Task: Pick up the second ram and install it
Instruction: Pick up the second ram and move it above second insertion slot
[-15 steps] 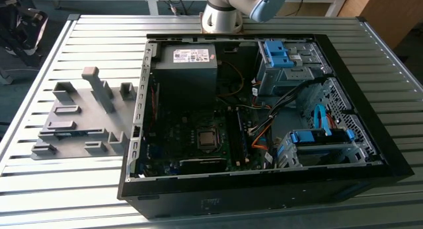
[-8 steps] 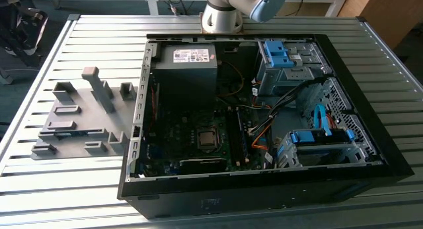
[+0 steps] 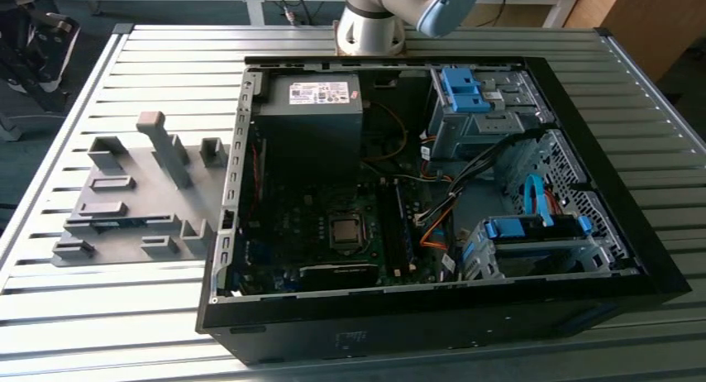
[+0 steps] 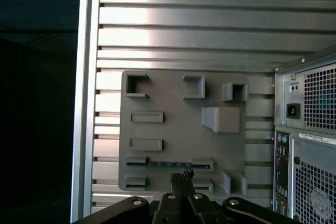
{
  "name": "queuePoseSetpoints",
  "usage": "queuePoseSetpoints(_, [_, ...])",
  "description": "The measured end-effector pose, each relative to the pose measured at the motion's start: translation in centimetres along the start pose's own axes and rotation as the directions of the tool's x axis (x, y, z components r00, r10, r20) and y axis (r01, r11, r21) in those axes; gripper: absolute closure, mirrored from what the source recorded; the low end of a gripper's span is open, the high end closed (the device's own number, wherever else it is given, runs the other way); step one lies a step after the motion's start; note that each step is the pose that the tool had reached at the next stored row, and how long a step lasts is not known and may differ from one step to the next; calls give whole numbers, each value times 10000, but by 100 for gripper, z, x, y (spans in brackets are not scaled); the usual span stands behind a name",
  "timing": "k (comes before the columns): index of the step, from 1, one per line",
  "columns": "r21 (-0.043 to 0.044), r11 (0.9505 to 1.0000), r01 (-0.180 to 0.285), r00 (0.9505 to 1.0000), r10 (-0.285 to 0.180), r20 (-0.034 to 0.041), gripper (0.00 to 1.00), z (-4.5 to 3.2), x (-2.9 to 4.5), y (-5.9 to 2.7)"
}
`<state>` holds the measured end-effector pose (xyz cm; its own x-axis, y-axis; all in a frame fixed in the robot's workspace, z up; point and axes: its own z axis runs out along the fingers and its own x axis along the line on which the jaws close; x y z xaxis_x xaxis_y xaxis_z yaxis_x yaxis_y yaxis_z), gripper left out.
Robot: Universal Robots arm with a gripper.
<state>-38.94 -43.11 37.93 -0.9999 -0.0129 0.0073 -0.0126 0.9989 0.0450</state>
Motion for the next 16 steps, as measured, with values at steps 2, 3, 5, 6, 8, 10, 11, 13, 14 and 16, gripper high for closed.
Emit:
queuePoseSetpoints(2, [0, 10000, 57, 10000, -57, -3, 89, 0, 2, 0])
queuePoseSetpoints(3, [1, 10000, 86, 10000, -86, -4, 89, 0, 3, 0])
queuePoseSetpoints(5, [1, 9999, 144, 9999, -144, -7, 89, 1, 4, 0])
queuePoseSetpoints(6, [2, 9998, 174, 9998, -174, -9, 89, 1, 5, 0])
queuePoseSetpoints(8, [2, 9997, 235, 9997, -235, -11, 89, 1, 7, 0])
queuePoseSetpoints(10, [2, 9996, 292, 9996, -292, -14, 89, 2, 9, 0])
queuePoseSetpoints(11, [2, 9995, 321, 9995, -321, -15, 89, 2, 9, 0])
queuePoseSetpoints(13, [3, 9993, 377, 9993, -377, -18, 89, 2, 11, 0])
queuePoseSetpoints(14, [3, 9992, 404, 9992, -404, -19, 89, 2, 12, 0])
queuePoseSetpoints(16, [3, 9989, 463, 9989, -463, -21, 89, 3, 14, 0])
